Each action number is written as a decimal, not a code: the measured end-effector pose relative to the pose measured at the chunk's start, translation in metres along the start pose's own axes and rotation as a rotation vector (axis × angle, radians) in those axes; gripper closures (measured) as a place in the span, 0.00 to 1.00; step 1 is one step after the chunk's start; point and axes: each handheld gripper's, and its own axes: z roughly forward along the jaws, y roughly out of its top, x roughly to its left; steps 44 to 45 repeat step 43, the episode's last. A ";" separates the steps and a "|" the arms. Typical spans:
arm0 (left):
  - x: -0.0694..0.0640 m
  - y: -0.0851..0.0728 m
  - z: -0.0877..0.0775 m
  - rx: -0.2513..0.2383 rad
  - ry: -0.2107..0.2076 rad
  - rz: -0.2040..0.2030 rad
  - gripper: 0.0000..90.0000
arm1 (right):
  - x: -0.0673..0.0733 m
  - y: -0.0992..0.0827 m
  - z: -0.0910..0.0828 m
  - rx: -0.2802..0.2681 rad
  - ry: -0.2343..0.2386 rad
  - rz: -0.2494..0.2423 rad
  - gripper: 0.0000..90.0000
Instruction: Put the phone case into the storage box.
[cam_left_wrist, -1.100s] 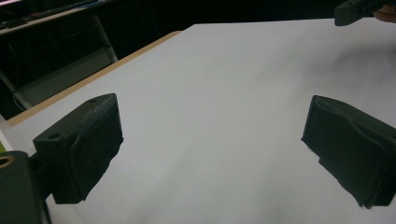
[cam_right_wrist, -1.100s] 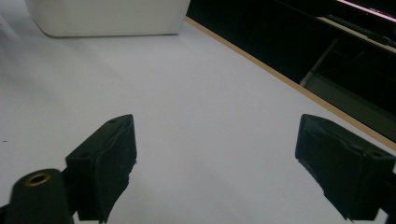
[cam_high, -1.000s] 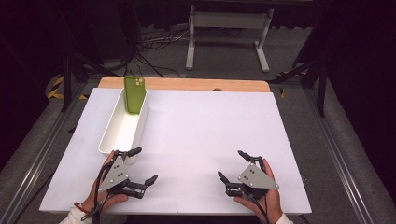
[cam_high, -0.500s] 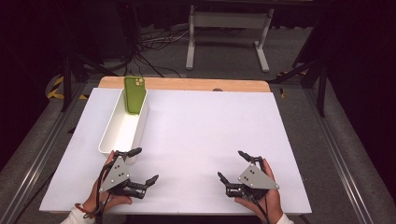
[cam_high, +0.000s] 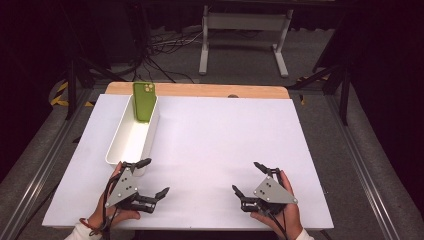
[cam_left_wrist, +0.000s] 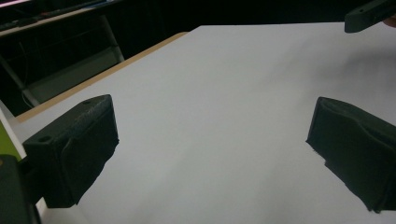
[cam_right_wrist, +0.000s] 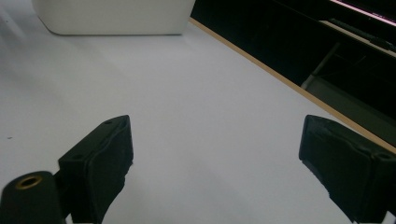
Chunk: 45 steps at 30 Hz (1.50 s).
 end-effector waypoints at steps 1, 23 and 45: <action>0.000 0.000 0.000 -0.003 0.002 -0.011 0.03 | 0.000 0.000 0.000 -0.001 0.000 0.000 0.12; 0.000 -0.001 0.003 0.013 0.001 -0.009 0.04 | 0.000 0.000 0.000 0.010 0.007 -0.005 0.13; 0.000 0.000 0.006 0.017 0.006 -0.008 0.04 | -0.006 -0.001 -0.002 0.005 -0.004 0.019 0.13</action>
